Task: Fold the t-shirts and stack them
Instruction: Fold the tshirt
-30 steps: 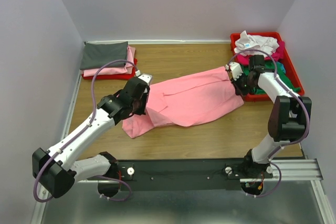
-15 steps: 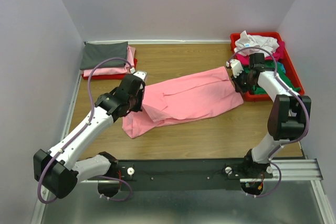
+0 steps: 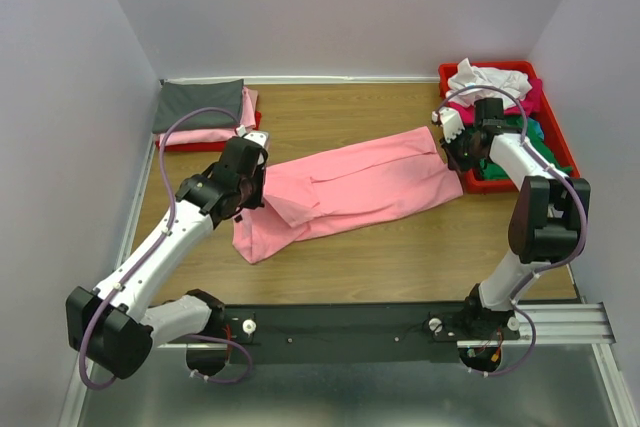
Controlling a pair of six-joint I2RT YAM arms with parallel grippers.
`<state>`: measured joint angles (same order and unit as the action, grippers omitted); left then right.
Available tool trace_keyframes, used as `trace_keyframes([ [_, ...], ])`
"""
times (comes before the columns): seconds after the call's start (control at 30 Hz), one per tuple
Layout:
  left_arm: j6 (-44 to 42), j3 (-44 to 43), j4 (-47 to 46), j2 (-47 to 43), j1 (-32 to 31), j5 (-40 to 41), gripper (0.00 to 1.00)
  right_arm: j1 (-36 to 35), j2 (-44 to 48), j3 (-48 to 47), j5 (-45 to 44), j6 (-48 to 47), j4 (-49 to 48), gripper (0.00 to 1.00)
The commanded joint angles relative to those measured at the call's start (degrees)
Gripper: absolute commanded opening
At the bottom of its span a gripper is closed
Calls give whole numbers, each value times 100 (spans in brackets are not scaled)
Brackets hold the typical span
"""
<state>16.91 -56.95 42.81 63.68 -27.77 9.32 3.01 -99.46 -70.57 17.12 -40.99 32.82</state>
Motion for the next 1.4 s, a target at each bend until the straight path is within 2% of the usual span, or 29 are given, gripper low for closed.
trace_keyframes([
  [0.0,-73,-124,-132,48,149,-88,0,33,-74,-107,-209,91,-232,0],
  [0.7,76,-9,43,-57,237,-176,0,33,-205,-36,-368,214,-443,1],
  [1.37,208,123,87,-189,263,-308,0,33,-803,-423,-280,320,-522,1],
])
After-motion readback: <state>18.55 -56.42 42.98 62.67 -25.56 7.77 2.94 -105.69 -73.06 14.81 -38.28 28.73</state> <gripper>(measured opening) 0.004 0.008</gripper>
